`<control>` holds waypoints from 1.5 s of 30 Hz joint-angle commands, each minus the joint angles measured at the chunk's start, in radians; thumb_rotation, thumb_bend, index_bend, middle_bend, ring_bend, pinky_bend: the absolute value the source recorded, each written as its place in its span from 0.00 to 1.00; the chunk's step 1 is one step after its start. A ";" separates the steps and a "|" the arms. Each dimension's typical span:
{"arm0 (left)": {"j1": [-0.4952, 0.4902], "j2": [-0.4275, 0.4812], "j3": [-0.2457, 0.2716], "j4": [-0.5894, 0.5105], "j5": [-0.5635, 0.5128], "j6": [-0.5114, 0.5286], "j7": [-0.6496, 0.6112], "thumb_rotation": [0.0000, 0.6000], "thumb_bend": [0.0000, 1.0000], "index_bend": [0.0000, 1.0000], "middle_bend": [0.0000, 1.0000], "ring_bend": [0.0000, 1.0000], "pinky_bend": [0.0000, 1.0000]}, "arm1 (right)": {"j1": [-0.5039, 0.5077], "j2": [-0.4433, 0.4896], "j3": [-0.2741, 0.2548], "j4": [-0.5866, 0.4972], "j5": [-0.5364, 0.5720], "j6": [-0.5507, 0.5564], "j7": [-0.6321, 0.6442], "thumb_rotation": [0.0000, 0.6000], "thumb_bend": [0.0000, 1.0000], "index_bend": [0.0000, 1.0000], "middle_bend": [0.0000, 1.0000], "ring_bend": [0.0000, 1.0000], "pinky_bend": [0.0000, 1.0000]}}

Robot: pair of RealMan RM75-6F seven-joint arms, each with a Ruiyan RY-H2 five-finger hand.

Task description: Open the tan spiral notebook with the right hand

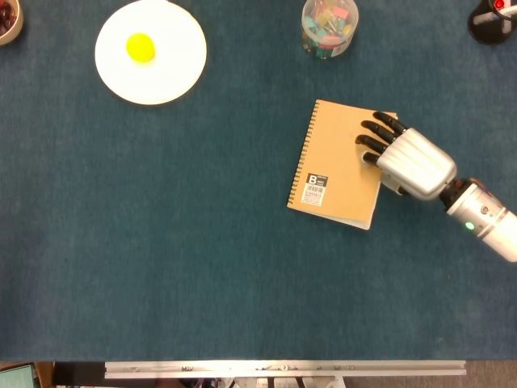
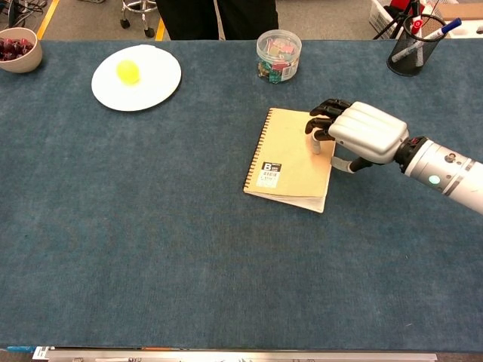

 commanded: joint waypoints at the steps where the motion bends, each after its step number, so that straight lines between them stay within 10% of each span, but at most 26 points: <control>1: 0.000 0.000 0.000 0.000 0.000 0.001 -0.001 1.00 0.40 0.20 0.14 0.14 0.18 | 0.002 -0.008 0.009 0.003 0.004 0.011 0.007 1.00 0.39 0.52 0.31 0.15 0.14; 21: 0.000 0.001 -0.003 0.003 0.005 0.007 -0.013 1.00 0.40 0.20 0.14 0.14 0.18 | -0.012 0.038 0.009 -0.050 0.013 0.052 -0.012 1.00 0.44 0.75 0.40 0.25 0.19; 36: -0.010 -0.003 -0.004 -0.025 0.025 0.006 0.015 1.00 0.40 0.20 0.14 0.14 0.18 | -0.102 0.282 -0.064 -0.206 -0.034 0.168 0.001 1.00 0.44 0.77 0.42 0.27 0.20; 45: -0.008 0.000 0.000 -0.031 0.028 0.008 0.018 1.00 0.40 0.20 0.14 0.14 0.18 | -0.041 0.262 -0.021 -0.249 -0.059 0.128 -0.024 1.00 0.44 0.77 0.42 0.27 0.20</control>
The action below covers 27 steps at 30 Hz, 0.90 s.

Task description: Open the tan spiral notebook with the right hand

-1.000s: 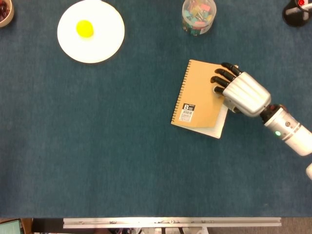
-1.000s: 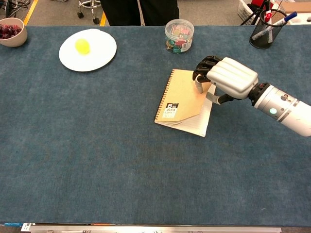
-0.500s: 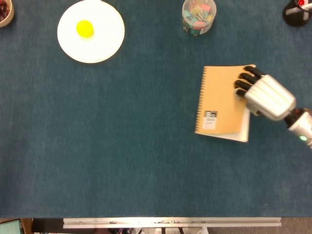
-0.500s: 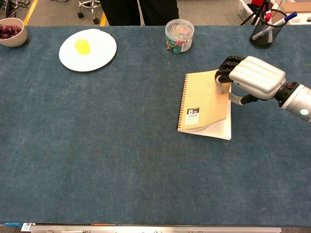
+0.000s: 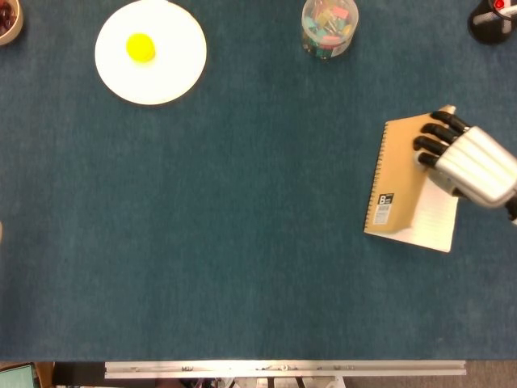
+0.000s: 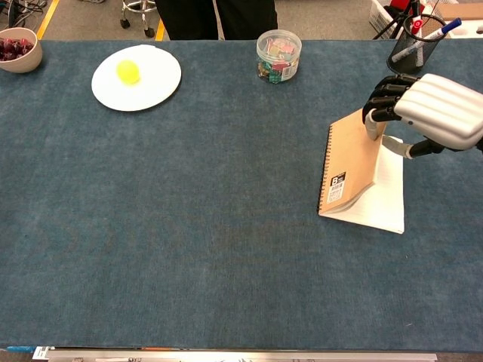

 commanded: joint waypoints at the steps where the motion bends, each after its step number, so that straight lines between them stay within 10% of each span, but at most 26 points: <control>1: 0.002 0.003 0.001 0.000 0.000 0.003 -0.001 1.00 0.40 0.20 0.14 0.14 0.18 | 0.037 -0.031 0.020 -0.010 -0.009 -0.044 -0.018 1.00 0.44 0.77 0.42 0.27 0.20; 27: 0.018 0.018 0.007 -0.007 -0.002 0.017 -0.003 1.00 0.40 0.20 0.14 0.14 0.18 | 0.220 -0.272 0.075 0.124 0.009 -0.268 -0.040 1.00 0.44 0.74 0.41 0.27 0.21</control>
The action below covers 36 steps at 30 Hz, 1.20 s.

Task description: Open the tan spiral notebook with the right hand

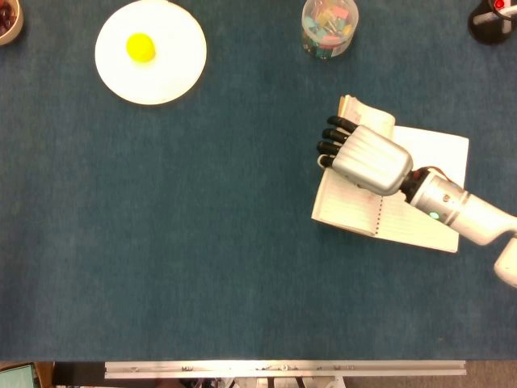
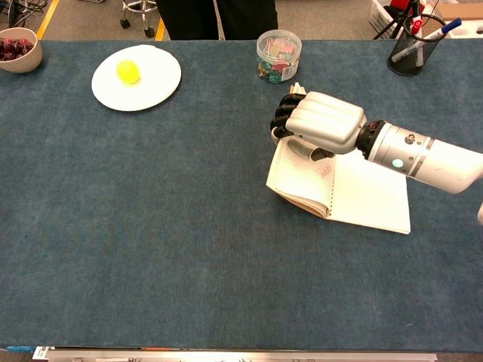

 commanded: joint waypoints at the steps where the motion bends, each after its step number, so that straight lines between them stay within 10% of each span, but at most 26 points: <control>1: 0.001 0.000 0.000 -0.001 0.000 0.000 0.002 1.00 0.40 0.20 0.14 0.14 0.18 | 0.009 -0.019 0.000 0.014 0.007 -0.015 -0.012 1.00 0.44 0.71 0.39 0.26 0.21; 16: 0.004 0.004 0.000 -0.002 -0.001 0.002 0.000 1.00 0.40 0.20 0.14 0.14 0.18 | 0.022 -0.084 0.047 0.016 0.079 -0.050 -0.121 1.00 0.27 0.19 0.14 0.06 0.11; 27: 0.004 0.004 -0.004 0.003 -0.006 0.002 -0.006 1.00 0.40 0.20 0.14 0.14 0.18 | 0.018 -0.099 0.057 0.026 0.091 -0.009 -0.137 1.00 0.27 0.14 0.11 0.04 0.09; 36: -0.005 -0.003 -0.013 0.015 -0.022 -0.012 -0.010 1.00 0.40 0.20 0.14 0.14 0.18 | -0.063 0.082 0.083 -0.189 0.173 0.046 -0.199 1.00 0.27 0.17 0.19 0.07 0.10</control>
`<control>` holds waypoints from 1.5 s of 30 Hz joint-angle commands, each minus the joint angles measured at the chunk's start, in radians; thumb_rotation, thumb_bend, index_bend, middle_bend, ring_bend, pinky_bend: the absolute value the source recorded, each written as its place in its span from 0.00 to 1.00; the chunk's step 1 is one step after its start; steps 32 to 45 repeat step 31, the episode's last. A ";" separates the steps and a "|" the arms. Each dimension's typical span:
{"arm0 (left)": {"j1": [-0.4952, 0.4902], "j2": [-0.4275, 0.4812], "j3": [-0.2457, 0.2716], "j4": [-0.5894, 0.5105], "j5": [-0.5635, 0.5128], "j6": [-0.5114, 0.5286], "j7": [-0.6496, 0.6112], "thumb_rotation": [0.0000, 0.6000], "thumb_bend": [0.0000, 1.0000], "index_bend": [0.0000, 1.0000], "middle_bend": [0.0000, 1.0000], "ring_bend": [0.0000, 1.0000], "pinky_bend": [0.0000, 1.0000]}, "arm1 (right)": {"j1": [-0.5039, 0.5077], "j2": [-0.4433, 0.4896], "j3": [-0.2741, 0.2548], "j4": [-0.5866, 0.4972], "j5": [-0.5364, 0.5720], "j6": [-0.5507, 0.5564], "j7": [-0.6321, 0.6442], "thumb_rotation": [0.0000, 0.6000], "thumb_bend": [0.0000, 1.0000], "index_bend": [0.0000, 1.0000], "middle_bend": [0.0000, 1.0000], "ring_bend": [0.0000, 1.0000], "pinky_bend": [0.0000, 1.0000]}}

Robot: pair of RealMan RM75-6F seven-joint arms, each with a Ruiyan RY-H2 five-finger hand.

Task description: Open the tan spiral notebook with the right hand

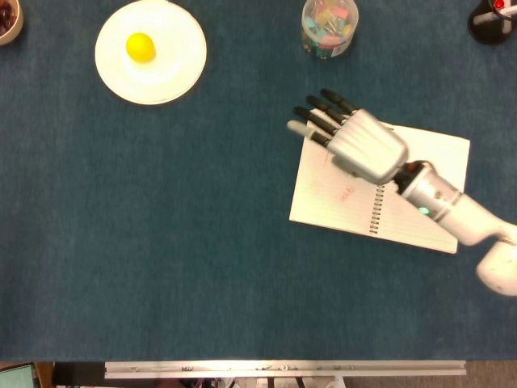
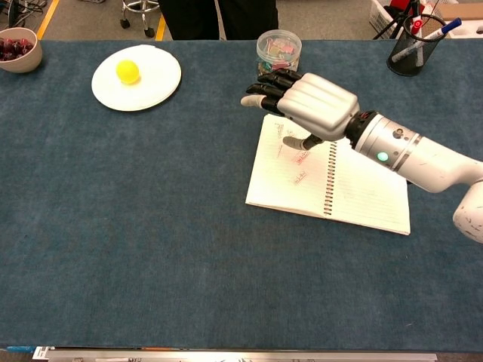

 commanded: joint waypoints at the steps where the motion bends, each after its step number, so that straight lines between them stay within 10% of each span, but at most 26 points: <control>1: -0.005 -0.004 -0.003 0.006 -0.003 -0.006 -0.001 1.00 0.40 0.20 0.14 0.14 0.18 | -0.055 0.102 0.015 -0.121 0.057 0.028 -0.038 1.00 0.27 0.21 0.22 0.11 0.10; 18: -0.033 -0.051 -0.025 0.041 -0.025 -0.035 0.027 1.00 0.40 0.20 0.14 0.14 0.18 | -0.377 0.418 -0.023 -0.441 0.214 0.273 -0.180 1.00 0.32 0.46 0.42 0.30 0.25; 45: -0.040 -0.070 -0.027 0.037 -0.019 -0.034 0.047 1.00 0.40 0.20 0.14 0.14 0.18 | -0.538 0.465 -0.049 -0.471 0.240 0.377 -0.170 1.00 0.32 0.48 0.42 0.30 0.25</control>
